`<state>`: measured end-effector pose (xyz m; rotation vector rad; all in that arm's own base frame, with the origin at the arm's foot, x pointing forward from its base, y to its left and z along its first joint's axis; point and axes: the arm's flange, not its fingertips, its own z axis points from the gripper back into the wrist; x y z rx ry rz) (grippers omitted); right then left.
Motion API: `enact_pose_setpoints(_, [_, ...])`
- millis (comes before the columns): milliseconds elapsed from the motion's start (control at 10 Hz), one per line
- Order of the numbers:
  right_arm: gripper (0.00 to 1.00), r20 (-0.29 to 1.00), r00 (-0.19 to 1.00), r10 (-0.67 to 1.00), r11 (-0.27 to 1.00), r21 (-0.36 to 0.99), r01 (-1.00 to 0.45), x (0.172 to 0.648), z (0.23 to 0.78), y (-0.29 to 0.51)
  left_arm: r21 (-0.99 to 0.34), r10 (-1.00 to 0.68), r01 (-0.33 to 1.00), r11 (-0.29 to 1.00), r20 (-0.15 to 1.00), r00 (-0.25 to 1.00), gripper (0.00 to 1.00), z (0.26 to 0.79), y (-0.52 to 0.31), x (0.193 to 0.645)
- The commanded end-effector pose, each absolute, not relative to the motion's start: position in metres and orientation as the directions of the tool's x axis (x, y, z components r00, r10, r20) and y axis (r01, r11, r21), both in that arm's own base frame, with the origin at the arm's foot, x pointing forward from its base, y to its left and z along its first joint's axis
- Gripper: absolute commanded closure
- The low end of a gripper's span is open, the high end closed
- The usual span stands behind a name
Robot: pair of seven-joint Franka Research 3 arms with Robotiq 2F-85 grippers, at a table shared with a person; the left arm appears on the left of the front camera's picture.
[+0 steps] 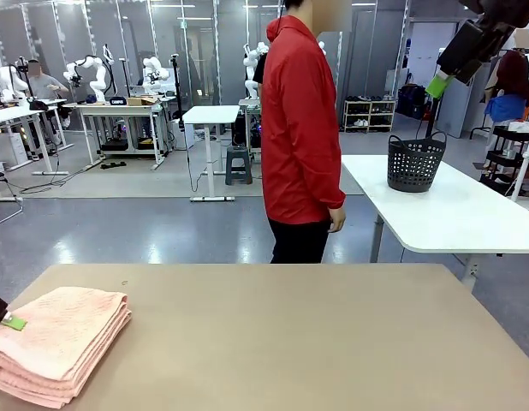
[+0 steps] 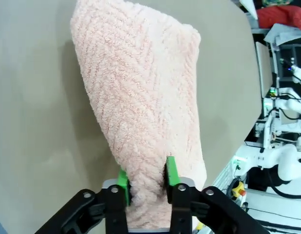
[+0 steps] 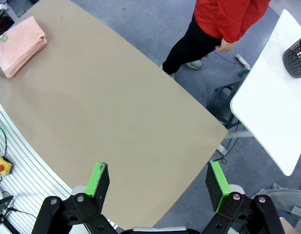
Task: Fold the towel.
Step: Pick up the 100 cm Hotel Towel and place it on the left side of the table.
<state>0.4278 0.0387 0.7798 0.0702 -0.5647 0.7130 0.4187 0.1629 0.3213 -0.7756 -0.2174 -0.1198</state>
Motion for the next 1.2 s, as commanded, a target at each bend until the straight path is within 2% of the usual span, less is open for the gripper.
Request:
enact_pose_setpoints(0, [0.0,0.505,0.609,0.611,0.752,-0.132,-0.646,0.427,0.78,0.037,-0.583,-0.059,0.151,0.798,0.174,0.983,0.1,0.34,0.164,0.417])
enact_pose_setpoints(100, [0.0,0.505,0.609,0.611,0.752,-0.132,-0.646,0.427,0.78,0.037,-0.544,-0.054,0.143,0.827,0.176,0.983,0.0,0.35,0.169,0.41])
enact_pose_setpoints(300, [0.0,0.505,0.609,0.611,0.752,-0.132,-0.646,0.427,0.78,0.037,-0.461,-0.051,0.149,0.875,0.219,0.974,0.0,0.382,0.177,0.392])
enact_pose_setpoints(400, [0.0,0.505,0.609,0.611,0.752,-0.132,-0.646,0.427,0.78,0.037,-0.419,-0.062,0.165,0.893,0.248,0.967,0.05,0.405,0.176,0.382])
enact_pose_setpoints(500, [0.0,0.505,0.609,0.611,0.752,-0.132,-0.646,0.427,0.78,0.037,-0.384,-0.076,0.175,0.907,0.259,0.963,0.0,0.423,0.172,0.376])
enact_pose_setpoints(700, [0.0,0.505,0.609,0.611,0.752,-0.132,-0.646,0.427,0.78,0.037,-0.356,-0.078,0.179,0.917,0.28,0.957,0.0,0.446,0.151,0.369])
enact_pose_setpoints(1100, [0.0,0.505,0.609,0.611,0.752,-0.132,-0.646,0.427,0.78,0.037,-0.374,-0.091,0.201,0.905,0.291,0.952,0.0,0.445,0.169,0.376])
